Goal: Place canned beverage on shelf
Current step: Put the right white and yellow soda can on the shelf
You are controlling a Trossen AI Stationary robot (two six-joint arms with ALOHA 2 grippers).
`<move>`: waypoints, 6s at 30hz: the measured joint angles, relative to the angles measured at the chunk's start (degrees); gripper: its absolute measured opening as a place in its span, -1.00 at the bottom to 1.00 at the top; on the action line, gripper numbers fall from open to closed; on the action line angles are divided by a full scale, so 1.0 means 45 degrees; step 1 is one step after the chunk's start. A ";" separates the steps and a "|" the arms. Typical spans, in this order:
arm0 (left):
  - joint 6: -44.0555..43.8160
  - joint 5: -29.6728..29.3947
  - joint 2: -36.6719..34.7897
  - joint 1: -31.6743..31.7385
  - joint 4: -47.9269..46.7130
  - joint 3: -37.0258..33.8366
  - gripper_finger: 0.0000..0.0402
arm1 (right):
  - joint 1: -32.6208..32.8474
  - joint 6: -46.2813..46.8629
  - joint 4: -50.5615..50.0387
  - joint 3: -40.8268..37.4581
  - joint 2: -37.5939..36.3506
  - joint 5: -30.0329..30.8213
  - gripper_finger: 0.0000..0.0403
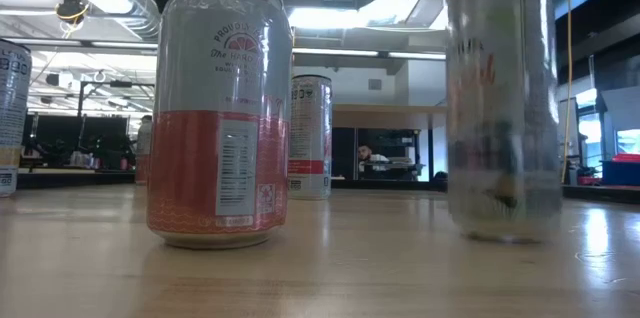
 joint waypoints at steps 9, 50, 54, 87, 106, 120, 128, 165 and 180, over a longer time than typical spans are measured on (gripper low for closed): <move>-0.0015 0.1244 0.0000 0.0000 0.0000 0.0000 -0.22 | -0.0363 -0.6269 -0.0402 0.0245 -0.0046 -0.0243 0.09; -0.0991 0.1834 -0.0003 -0.1362 0.0457 0.0000 -0.22 | -0.2441 -1.3491 0.1036 0.0089 0.0477 -0.1978 0.43; -0.1086 0.1643 -0.0015 -0.1355 0.0782 0.0000 -0.22 | -0.2441 -1.3149 0.1290 0.0089 0.0503 -0.1908 0.57; 0.1637 -0.0991 0.0072 -0.4246 -0.2548 -0.0005 -0.22 | -0.0341 -0.2667 -0.1382 0.4611 0.0645 0.1909 0.65; 0.2917 -0.1752 0.0384 -0.4867 -0.2782 -0.0005 -0.22 | -0.1961 -0.1418 -0.3093 0.4050 0.1861 0.0752 0.65; 0.2986 -0.1742 0.0384 -0.4861 -0.2945 -0.0005 -0.22 | -0.1858 -0.2720 -0.2808 0.3859 0.1854 0.0253 0.65; 0.2982 -0.1742 0.0384 -0.4862 -0.2986 -0.0005 -0.22 | -0.1863 -0.5429 -0.2953 0.3868 0.1961 -0.0318 0.65; 0.2318 -0.2063 0.0285 -0.4867 -0.3159 0.1046 -0.22 | -0.2885 -0.6073 -0.4260 0.5133 0.2063 -0.0570 0.12; 0.2938 -0.3063 0.0291 -0.4852 -0.7958 0.4089 -0.22 | -0.5883 -0.5807 -0.4582 0.7095 0.0295 -0.0194 0.12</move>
